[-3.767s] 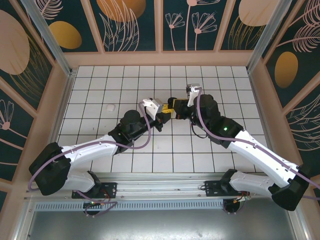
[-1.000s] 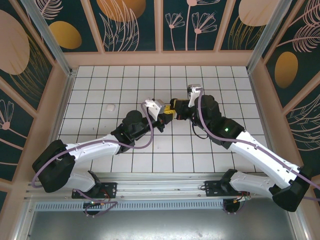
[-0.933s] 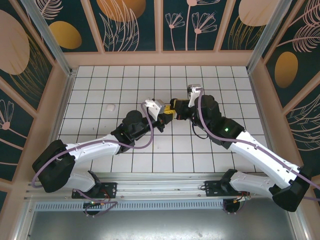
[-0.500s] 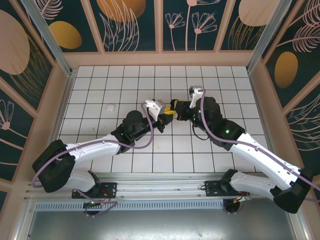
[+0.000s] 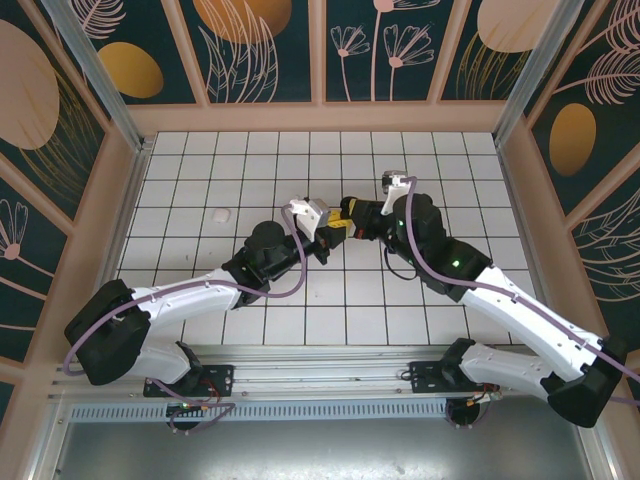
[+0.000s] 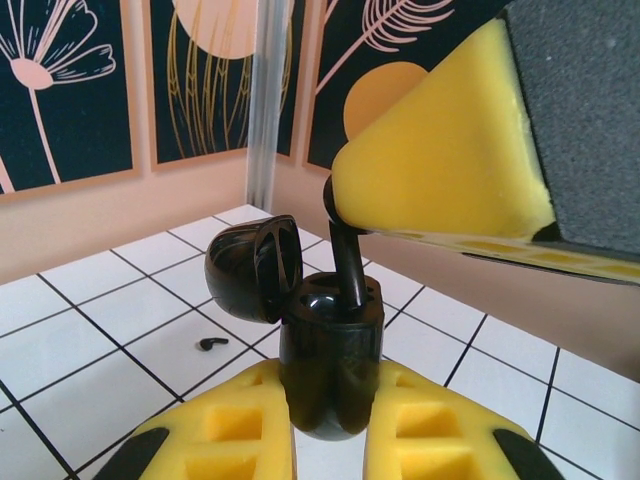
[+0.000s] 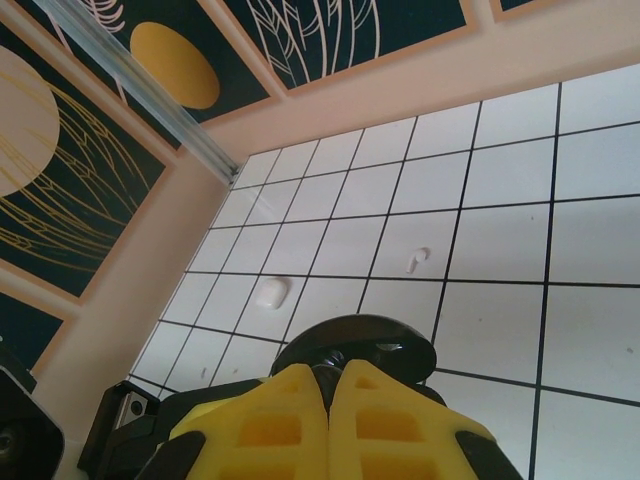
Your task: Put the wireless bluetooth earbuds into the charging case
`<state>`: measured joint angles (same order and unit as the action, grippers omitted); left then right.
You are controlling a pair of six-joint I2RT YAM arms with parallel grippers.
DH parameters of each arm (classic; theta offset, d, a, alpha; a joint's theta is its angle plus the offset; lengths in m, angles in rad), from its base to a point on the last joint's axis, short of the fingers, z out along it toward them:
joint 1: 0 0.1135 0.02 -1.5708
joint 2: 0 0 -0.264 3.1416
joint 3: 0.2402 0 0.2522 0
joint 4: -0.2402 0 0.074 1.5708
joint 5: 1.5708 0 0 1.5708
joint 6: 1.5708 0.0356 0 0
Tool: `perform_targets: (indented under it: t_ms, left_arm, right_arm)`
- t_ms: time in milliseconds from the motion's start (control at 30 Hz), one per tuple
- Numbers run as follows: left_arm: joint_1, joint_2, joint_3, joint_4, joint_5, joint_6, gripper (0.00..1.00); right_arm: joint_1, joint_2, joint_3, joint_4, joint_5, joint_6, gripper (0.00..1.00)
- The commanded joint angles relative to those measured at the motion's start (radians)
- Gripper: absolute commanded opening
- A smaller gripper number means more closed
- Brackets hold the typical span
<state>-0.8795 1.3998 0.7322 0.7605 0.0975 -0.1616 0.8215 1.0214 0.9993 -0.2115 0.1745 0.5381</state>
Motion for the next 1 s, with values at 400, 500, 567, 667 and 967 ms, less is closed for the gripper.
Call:
perform_targets:
  t_ms: [400, 500, 567, 667, 967]
  left_arm:
    - [0.006, -0.026, 0.037, 0.086, -0.213, 0.091, 0.00]
    - [0.005, -0.025, 0.031, 0.104, -0.201, 0.092, 0.00]
    - [0.006, -0.024, 0.027, 0.119, -0.180, 0.099, 0.00]
    - [0.006, -0.021, 0.024, 0.140, -0.145, 0.103, 0.00]
    - [0.005, -0.013, 0.047, 0.131, -0.200, 0.089, 0.00]
  right_arm:
    - [0.015, 0.129, 0.102, -0.123, 0.024, -0.011, 0.05]
    - [0.015, 0.150, 0.115, -0.131, 0.020, -0.009, 0.05]
    - [0.015, 0.158, 0.122, -0.129, 0.015, -0.014, 0.05]
    - [0.014, 0.163, 0.121, -0.109, 0.009, -0.030, 0.05]
    - [0.019, 0.188, 0.142, -0.130, 0.002, -0.051, 0.05]
